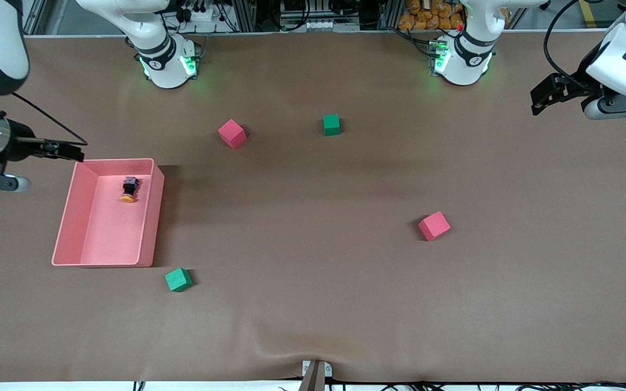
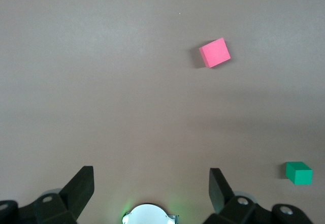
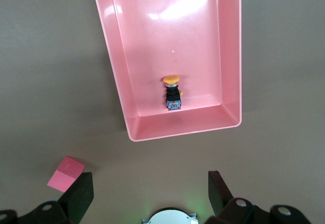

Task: Place and upright button with both arms
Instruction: 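Move the right gripper over the pink tray toward the yellow button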

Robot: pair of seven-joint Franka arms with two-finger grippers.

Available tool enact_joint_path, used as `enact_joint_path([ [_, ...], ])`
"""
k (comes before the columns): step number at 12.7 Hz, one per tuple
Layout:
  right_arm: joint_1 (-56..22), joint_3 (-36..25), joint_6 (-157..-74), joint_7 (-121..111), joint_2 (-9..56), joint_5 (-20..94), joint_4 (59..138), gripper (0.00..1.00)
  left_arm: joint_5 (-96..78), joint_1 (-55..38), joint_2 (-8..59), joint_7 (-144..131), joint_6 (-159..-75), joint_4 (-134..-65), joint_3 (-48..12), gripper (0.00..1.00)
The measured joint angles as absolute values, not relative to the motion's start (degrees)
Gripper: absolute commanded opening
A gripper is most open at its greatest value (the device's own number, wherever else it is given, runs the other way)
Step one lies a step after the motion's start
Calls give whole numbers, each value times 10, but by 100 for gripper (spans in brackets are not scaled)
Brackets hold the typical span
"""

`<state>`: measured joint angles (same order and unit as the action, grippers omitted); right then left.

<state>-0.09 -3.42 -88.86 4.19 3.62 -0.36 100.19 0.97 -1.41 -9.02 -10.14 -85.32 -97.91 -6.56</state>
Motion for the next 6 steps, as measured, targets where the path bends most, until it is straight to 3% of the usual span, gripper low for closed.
enact_joint_path([
  [6,0,-34,-973,38,36,-4,1065,100,10,-14,-90,-101,-853,-979,-66,100],
])
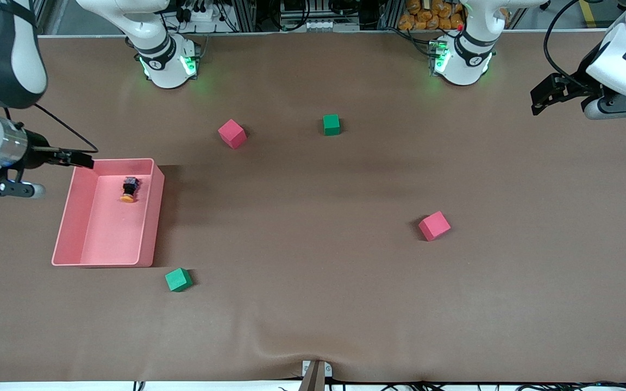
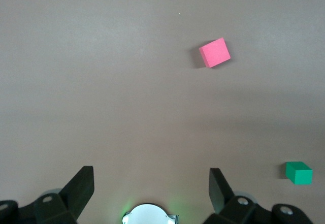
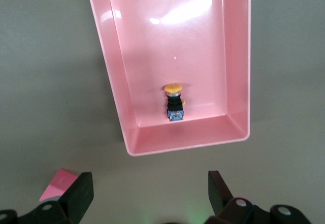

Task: Place and upright button with both arms
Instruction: 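Move the right gripper over the pink tray toward the yellow button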

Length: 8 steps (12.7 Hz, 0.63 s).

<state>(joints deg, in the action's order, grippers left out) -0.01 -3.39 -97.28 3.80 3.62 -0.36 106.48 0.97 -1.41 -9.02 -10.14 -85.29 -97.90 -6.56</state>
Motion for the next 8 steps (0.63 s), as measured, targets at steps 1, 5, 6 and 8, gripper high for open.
enact_joint_path([
  [1,2,-34,-1009,33,37,-4,1090,100,10,-14,-90,-101,-853,-979,-66,100],
  [5,21,-35,-1170,13,51,-4,1200,100,10,-14,-90,-101,-852,-979,-66,100],
  [6,25,-35,-1196,12,63,-4,1214,100,10,-14,-90,-101,-852,-979,-66,100],
  [8,36,-35,-1233,4,94,-4,1223,100,10,-14,-90,-101,-850,-978,-66,100],
])
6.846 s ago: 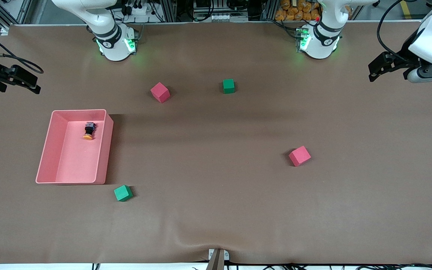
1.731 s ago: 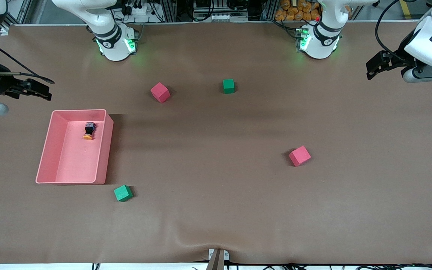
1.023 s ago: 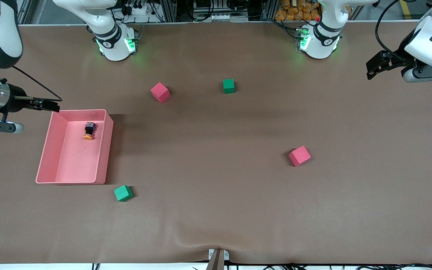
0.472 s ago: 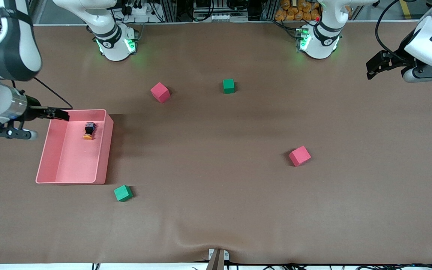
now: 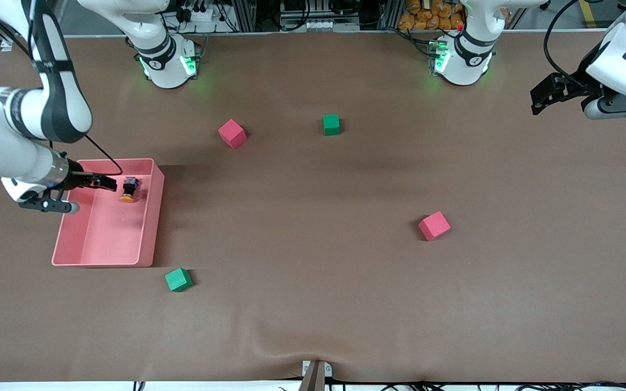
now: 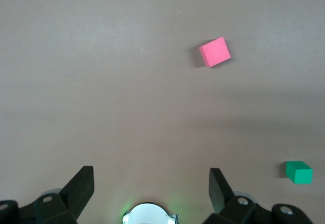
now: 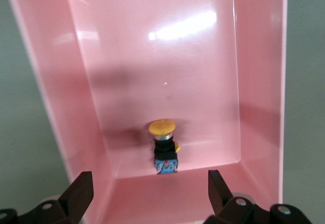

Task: Place and upright button with both arms
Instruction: 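Move the right gripper over the pink tray toward the yellow button, then lower the right gripper and grasp the yellow button in the tray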

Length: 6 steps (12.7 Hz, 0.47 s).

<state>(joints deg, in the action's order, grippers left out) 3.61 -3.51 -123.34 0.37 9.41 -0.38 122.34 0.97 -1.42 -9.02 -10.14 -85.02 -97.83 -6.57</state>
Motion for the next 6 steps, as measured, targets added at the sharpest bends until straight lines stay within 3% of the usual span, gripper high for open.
enact_joint_path([
  [6,53,-34,-1344,-27,140,-4,1263,100,10,-14,-90,-101,-848,-978,-66,100],
])
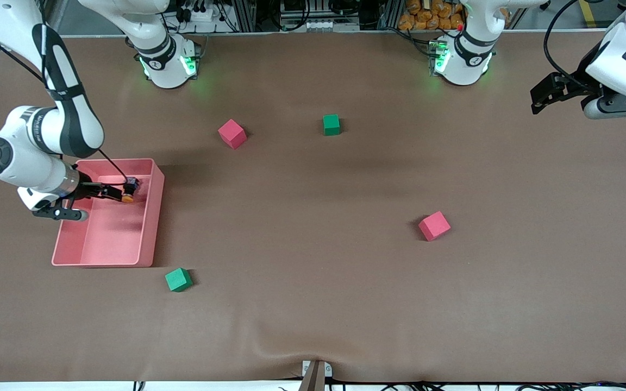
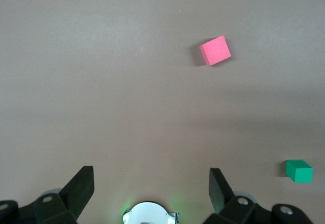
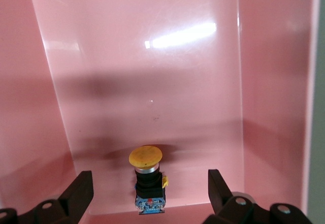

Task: Place and upright button with both arms
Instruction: 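Lower the right gripper and grasp the yellow button in the tray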

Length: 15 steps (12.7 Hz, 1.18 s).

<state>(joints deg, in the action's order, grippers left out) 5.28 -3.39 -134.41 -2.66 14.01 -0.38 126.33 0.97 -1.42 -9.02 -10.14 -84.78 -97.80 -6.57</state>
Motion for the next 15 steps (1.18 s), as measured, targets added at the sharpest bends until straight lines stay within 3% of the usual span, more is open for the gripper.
enact_joint_path([
  [5,53,-34,-1364,-27,166,-4,1269,100,10,-14,-90,-101,-846,-978,-66,100],
  [15,54,-30,-1300,-109,162,-4,1267,100,10,-14,-90,-101,-842,-978,-66,100],
])
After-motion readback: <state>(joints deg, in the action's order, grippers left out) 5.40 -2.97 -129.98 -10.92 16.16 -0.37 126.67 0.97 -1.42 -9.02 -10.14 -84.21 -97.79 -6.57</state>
